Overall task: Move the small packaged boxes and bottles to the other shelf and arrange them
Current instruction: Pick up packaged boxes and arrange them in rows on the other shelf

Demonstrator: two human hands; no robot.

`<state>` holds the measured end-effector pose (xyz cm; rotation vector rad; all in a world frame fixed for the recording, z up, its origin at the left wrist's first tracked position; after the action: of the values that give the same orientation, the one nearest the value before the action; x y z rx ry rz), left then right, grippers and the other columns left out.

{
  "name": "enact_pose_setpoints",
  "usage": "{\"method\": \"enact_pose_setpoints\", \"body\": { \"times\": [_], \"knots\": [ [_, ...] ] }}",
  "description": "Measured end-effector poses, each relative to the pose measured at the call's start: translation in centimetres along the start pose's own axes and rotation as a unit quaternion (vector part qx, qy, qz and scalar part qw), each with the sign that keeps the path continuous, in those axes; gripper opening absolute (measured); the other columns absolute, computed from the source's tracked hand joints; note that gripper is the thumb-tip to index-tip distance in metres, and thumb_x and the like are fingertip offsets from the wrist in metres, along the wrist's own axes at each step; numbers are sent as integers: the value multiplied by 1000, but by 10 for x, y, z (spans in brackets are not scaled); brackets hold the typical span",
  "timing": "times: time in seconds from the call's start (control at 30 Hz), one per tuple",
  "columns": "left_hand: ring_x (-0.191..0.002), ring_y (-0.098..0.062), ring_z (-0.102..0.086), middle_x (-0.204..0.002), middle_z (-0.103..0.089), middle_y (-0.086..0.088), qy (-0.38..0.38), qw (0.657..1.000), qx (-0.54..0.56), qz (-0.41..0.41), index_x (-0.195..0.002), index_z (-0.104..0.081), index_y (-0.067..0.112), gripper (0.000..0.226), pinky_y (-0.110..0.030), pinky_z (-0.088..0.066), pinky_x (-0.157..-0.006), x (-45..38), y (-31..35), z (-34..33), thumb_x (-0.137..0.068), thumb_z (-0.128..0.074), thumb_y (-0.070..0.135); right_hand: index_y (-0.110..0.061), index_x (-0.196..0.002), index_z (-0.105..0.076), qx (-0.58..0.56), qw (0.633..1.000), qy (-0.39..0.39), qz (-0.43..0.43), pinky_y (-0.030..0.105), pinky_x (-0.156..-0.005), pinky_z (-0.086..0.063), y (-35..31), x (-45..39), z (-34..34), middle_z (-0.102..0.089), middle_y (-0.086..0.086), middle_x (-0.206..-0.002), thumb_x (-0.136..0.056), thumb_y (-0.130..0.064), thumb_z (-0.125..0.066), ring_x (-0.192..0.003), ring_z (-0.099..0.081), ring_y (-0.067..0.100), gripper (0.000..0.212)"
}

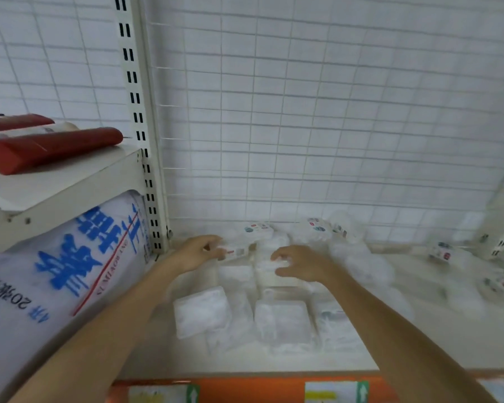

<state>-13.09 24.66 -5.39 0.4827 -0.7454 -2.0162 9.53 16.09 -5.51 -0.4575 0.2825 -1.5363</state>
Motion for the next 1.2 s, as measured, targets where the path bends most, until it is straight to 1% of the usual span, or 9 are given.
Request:
{"method": "enact_pose_setpoints", "body": {
  "times": [0.13,0.23,0.33,0.5,0.63,0.73,0.93,1.07,1.2],
  "knots": [
    [-83,-15,-54,-88,-62,5,24,992,122,-9,-97,-63,17,35,-27,-41,-74,3,6,6,-85,-56,49,-22,-111,-61,-115,992,38,-47,20,-70,-46,4,9,14,-61,-8,-94,-92,-37,-53,-83,-60,12,25],
    [-79,-20,-58,-95,-64,-8,29,982,187,23,-109,-59,16,22,-29,-51,-67,5,6,4,-95,-48,29,-23,-102,-56,-188,978,43,-75,21,-47,-44,11,15,16,-61,2,-85,-96,-33,-44,-58,-65,18,17],
    [-75,-18,-57,-93,-62,-6,-12,984,172,52,-116,-55,14,25,-27,-51,-63,10,3,-5,-98,-40,23,-25,-111,-51,-203,976,15,-74,20,-42,-43,11,19,12,-61,9,-94,-98,-27,-39,-52,-62,17,17],
    [-91,-17,-56,-115,-56,-9,-80,979,173,69,-125,-50,17,35,-25,-51,-75,16,0,-14,-91,-56,19,-23,-122,-43,-221,969,-22,-112,20,-45,-43,14,24,6,-58,6,-99,-90,-9,-53,-55,-58,14,37],
    [-97,-14,-49,-122,-41,-5,-87,994,50,47,-131,-38,21,64,-15,-44,-74,17,2,-15,-77,-70,10,-21,-129,-38,-159,981,-20,-107,19,-48,-45,16,24,5,-57,5,-97,-72,3,-70,-59,-55,11,70],
    [-106,-16,-44,-124,-38,-6,-31,999,-37,20,-134,-37,11,72,-21,-38,-86,11,2,-13,-72,-75,13,-18,-130,-38,-60,994,41,-81,24,-57,-45,12,23,9,-44,8,-115,-68,1,-71,-78,-51,15,73],
    [-118,-19,-42,-130,-41,-8,27,998,-35,-54,-134,-38,6,71,-21,-33,-95,7,29,-1,-73,-74,8,-16,-132,-43,45,989,137,-21,22,-97,-29,10,47,30,-32,2,-127,-65,-15,-77,-121,-33,18,74],
    [-112,-16,-42,-127,-45,-9,29,987,-22,-156,-133,-39,7,71,-16,-30,-89,7,68,-7,-72,-75,7,-18,-131,-46,13,977,210,-24,29,-104,-31,19,86,48,-42,-1,-127,-66,-26,-80,-122,-37,18,74],
    [-119,-21,-35,-126,-47,-6,25,976,-31,-214,-133,-41,10,72,-24,-32,-93,10,102,-18,-71,-75,8,-17,-127,-52,-23,960,277,-35,36,-99,-41,43,140,63,-50,-2,-113,-64,-24,-83,-108,-46,16,70]
  ]
}}
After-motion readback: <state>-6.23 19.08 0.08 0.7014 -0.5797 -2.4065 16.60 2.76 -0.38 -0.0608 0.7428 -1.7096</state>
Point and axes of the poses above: each hand's wrist, its own x-axis away from the middle knuckle, its own z-axis out of the back of the hand, y = z × x, the point moved 5 cm from there along -x, towards the middle knuckle
